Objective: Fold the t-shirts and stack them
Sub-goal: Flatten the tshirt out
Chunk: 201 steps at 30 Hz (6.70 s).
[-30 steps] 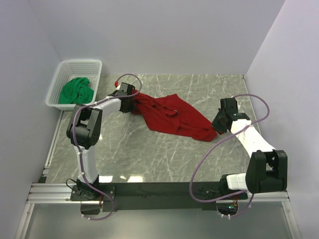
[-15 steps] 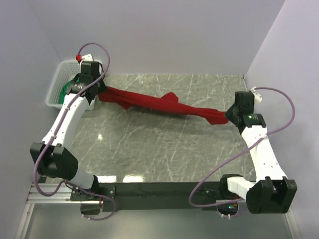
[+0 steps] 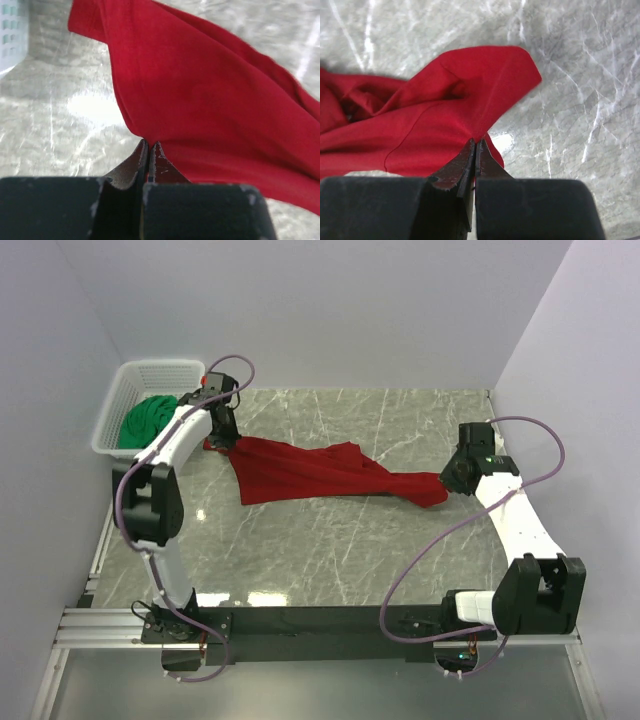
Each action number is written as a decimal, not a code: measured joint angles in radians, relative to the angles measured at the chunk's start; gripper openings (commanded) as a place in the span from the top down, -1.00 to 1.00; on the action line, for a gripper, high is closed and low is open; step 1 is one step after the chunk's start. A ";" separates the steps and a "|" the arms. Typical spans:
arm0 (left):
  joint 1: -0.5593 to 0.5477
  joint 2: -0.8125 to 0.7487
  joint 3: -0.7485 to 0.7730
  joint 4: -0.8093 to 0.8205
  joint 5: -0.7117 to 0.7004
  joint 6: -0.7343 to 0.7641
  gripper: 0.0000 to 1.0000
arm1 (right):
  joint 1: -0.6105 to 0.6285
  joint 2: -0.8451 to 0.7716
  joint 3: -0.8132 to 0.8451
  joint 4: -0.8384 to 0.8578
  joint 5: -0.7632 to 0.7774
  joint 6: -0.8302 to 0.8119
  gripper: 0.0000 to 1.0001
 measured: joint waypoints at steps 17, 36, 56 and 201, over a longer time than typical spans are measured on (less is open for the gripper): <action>0.006 -0.414 -0.214 0.051 -0.127 0.030 0.98 | 0.005 -0.089 0.004 -0.014 -0.081 -0.047 1.00; 0.007 -0.227 -0.346 0.272 0.003 -0.079 -0.38 | 0.084 0.105 0.073 -0.005 -0.093 -0.054 0.99; -0.071 -0.202 -0.634 0.429 0.012 -0.204 -0.14 | 0.112 0.079 -0.007 0.048 -0.106 -0.050 1.00; 0.106 -0.462 -0.031 0.212 -0.004 -0.167 0.99 | 0.009 0.201 0.556 -0.026 -0.070 0.045 1.00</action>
